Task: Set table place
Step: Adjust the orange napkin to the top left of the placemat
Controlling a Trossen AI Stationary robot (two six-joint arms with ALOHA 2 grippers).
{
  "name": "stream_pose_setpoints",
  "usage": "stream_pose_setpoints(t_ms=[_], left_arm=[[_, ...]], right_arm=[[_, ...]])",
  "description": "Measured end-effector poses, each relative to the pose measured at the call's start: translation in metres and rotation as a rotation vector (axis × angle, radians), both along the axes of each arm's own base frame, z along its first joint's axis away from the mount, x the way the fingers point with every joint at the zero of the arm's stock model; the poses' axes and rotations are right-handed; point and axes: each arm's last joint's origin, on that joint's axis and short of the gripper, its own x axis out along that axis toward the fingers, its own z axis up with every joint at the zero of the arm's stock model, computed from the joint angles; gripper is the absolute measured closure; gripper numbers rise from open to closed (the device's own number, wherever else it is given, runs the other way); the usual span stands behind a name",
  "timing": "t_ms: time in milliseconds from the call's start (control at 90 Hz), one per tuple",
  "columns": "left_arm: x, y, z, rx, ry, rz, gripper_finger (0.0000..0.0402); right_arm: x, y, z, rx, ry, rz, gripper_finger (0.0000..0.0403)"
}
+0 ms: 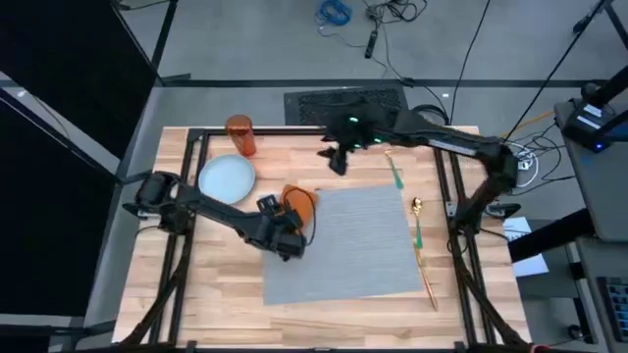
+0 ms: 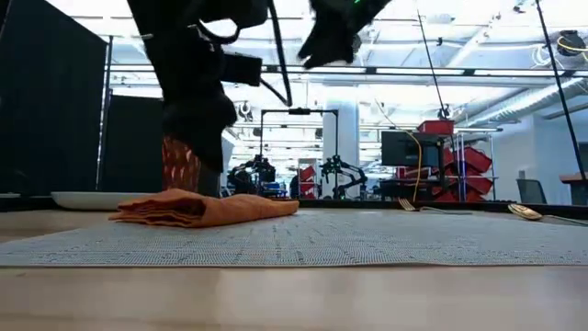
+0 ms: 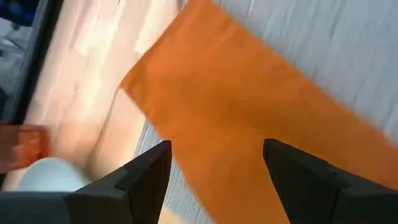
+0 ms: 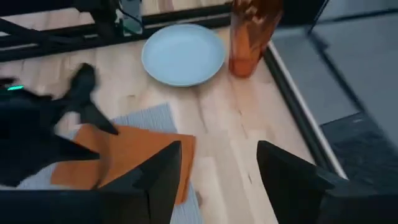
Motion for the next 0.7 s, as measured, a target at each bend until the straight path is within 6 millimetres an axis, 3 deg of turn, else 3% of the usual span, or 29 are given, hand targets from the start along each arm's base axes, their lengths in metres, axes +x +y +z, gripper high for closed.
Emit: stream_pose_setpoints(t_ms=[111,278,500,700], left_arm=[[0.001,0.005,-0.012,-0.088,-0.001,-0.066,0.0159],[0.001,0.013,-0.020,-0.097,0.005,-0.103,0.0159],[0.002,0.023,-0.017,-0.104,0.069,-0.232,0.0159],[0.004,0.038,-0.020,-0.166,0.070,-0.265,0.0159]], right_arm=[[-0.032,0.027,-0.003,-0.065,-0.062,-0.024,0.0209],[-0.068,0.049,-0.025,-0.090,-0.126,-0.077,0.0209],[-0.092,0.079,-0.053,-0.085,-0.183,-0.055,0.0209],[-0.101,0.115,-0.080,-0.118,-0.198,-0.016,0.0209]])
